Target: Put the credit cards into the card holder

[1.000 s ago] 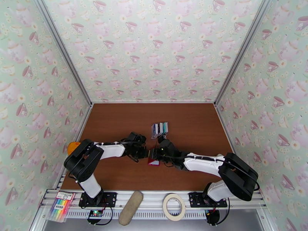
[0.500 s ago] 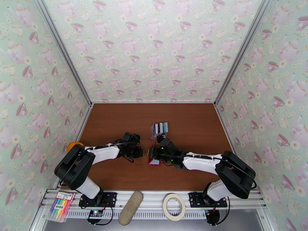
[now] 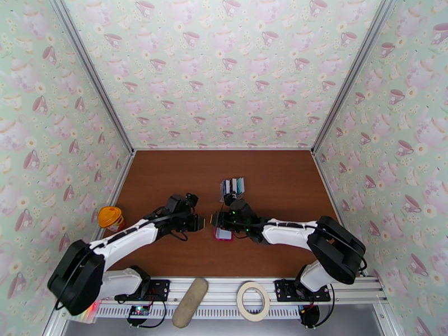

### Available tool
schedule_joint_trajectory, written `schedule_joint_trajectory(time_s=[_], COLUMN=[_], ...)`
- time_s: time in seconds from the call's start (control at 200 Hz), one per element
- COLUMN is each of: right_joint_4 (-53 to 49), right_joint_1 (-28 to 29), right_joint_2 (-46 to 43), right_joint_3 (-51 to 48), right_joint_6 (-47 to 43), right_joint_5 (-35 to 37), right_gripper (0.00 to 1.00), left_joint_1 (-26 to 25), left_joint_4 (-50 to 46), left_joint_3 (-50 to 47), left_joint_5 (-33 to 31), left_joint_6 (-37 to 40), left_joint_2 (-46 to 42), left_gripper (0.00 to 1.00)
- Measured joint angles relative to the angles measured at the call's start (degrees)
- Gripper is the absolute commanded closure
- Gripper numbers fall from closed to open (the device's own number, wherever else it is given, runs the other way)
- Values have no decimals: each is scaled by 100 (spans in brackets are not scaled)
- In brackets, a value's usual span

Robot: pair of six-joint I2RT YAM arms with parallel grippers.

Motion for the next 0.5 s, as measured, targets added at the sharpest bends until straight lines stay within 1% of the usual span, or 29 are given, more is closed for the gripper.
schedule_joint_trajectory(time_s=[0.235,0.421,0.501], right_joint_4=[151,413,483], right_joint_1=[-33,-63,-70], right_joint_2=[216,472,553], right_joint_3=[120,133,133], right_joint_6=[68,195,234], right_joint_5=[-153,-297,-321], right_gripper=[65,67,71], left_joint_1=[0,-9,-11], left_joint_4=[-127,-153,-153], left_joint_3=[-48,-63,-63], left_joint_5=[0,2,17], left_joint_6=[0,0,-2], left_joint_2=[-579,-719,-717], left_gripper=[74,74,74])
